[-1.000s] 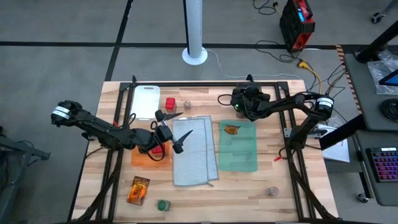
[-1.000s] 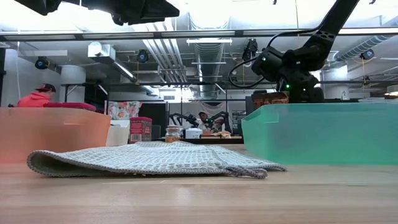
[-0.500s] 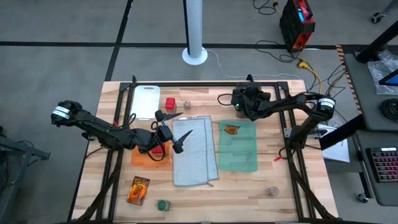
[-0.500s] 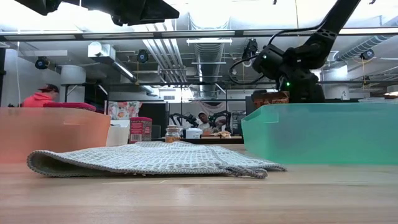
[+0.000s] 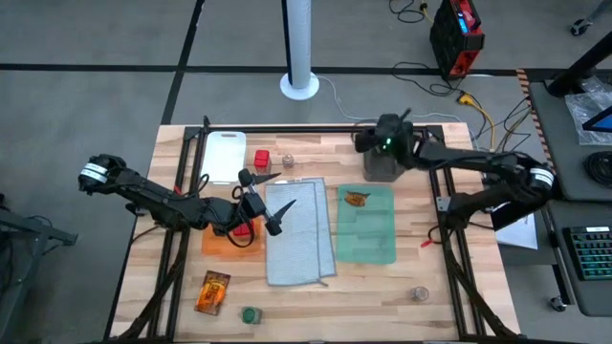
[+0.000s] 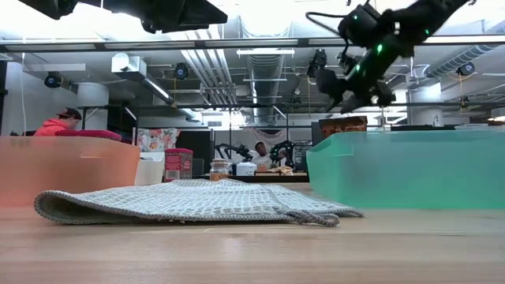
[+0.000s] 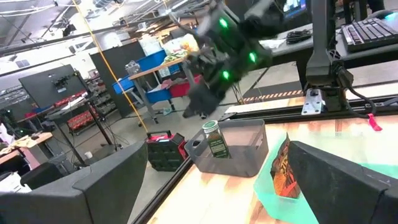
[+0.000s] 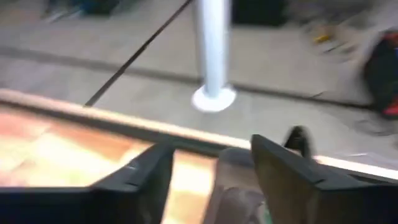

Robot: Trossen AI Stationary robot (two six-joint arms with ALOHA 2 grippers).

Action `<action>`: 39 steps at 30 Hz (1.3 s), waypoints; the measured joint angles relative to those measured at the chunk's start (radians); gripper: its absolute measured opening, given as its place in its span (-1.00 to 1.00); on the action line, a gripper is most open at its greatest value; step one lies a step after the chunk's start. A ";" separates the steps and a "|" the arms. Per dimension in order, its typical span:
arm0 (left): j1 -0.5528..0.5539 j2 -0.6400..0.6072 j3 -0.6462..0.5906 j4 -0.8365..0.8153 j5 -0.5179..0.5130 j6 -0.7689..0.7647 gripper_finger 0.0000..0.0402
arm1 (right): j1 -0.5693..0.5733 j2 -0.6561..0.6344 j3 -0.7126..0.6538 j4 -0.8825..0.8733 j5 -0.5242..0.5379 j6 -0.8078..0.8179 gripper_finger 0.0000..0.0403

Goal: Sort spices by type
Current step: Put the right green seasoning bottle into the black bin

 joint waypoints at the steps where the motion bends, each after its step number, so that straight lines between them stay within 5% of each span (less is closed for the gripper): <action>1: 0.000 0.000 0.000 -0.001 0.000 -0.005 0.84 | -0.020 -0.004 0.036 -0.077 -0.065 -0.005 -0.19; 5: 0.000 0.000 0.000 -0.001 0.002 -0.014 0.84 | -0.084 0.059 0.199 -0.412 -0.225 -0.084 -0.80; 7: 0.000 0.000 0.000 -0.001 0.003 -0.014 0.84 | -0.094 0.119 0.273 -0.533 -0.245 -0.104 -0.89; 16: 0.000 0.000 0.000 -0.004 0.004 -0.012 0.84 | -0.096 0.397 0.572 -0.881 -0.250 -0.108 -0.96; 21: 0.000 0.000 0.000 -0.015 0.004 -0.011 0.84 | -0.096 0.486 0.675 -1.060 -0.160 -0.056 -0.96; 39: 0.000 0.000 0.000 -0.023 0.004 -0.017 0.84 | -0.096 0.502 0.680 -1.067 -0.148 -0.063 -0.96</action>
